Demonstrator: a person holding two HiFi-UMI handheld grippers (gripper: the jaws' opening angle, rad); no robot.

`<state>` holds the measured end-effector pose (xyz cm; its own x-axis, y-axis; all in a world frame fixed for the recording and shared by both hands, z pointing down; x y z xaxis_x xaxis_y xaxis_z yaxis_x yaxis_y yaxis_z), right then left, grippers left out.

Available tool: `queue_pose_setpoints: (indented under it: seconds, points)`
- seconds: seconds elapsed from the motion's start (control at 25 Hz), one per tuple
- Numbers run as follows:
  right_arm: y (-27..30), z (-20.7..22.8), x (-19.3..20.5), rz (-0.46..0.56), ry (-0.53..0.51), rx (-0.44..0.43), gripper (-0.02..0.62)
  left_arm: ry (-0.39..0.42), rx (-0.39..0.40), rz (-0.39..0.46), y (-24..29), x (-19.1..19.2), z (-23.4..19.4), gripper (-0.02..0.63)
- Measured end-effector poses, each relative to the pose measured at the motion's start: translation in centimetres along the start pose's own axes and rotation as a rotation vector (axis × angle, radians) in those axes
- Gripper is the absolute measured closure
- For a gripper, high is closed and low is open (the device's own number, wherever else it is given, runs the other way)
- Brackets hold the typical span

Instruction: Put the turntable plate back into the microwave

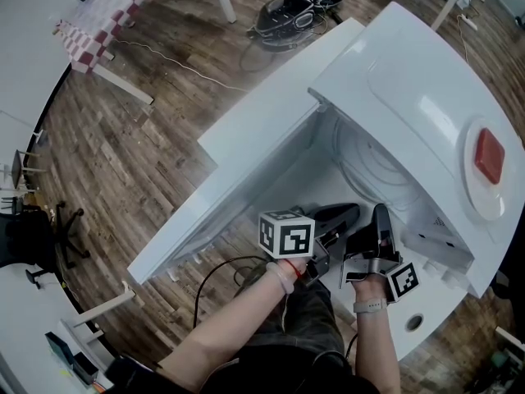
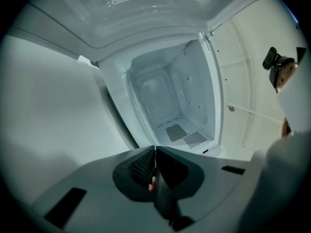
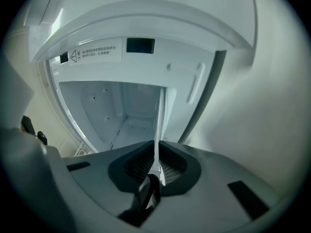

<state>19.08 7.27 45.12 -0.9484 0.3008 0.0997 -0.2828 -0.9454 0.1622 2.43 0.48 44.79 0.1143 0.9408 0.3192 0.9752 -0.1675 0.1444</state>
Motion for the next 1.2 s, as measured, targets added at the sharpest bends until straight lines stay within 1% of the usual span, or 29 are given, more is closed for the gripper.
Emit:
queue_pose_setpoints:
  seconds: [0.28, 0.4, 0.48, 0.72, 0.96, 1.2]
  points:
    - [-0.6, 0.1, -0.8, 0.066, 0.007, 0.017, 0.551, 0.021, 0.001, 0.003, 0.7, -1.1, 0.3, 0.583]
    - [-0.6, -0.1, -0.8, 0.059, -0.018, 0.031, 0.551, 0.021, -0.005, 0.006, 1.0, -1.4, 0.2, 0.583]
    - [-0.6, -0.3, -1.0, 0.046, -0.054, 0.051, 0.551, 0.023, -0.01, 0.006, 1.1, -1.5, 0.2, 0.584]
    - [-0.7, -1.0, -0.7, -0.006, -0.148, 0.107, 0.551, 0.01, -0.012, 0.023, 0.5, -1.9, 0.0, 0.585]
    - [-0.6, -2.1, 0.6, -0.101, -0.251, 0.102, 0.551, -0.009, -0.049, 0.043, -0.5, -2.2, -0.9, 0.586]
    - [0.7, -2.5, 1.4, -0.21, -0.358, 0.15, 0.551, -0.021, -0.047, 0.045, -0.4, -2.4, -1.1, 0.586]
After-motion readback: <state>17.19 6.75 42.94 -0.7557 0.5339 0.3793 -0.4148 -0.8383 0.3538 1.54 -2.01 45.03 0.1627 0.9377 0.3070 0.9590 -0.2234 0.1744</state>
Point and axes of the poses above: the fingertips, and each gripper's own axes: y forward along the fingers, z to its right, x out of its underside, the point moved 9 cm from there along -y, backward along the fingers, and after that the axes turned 10 degrees about -z, right-handed, at the moved point
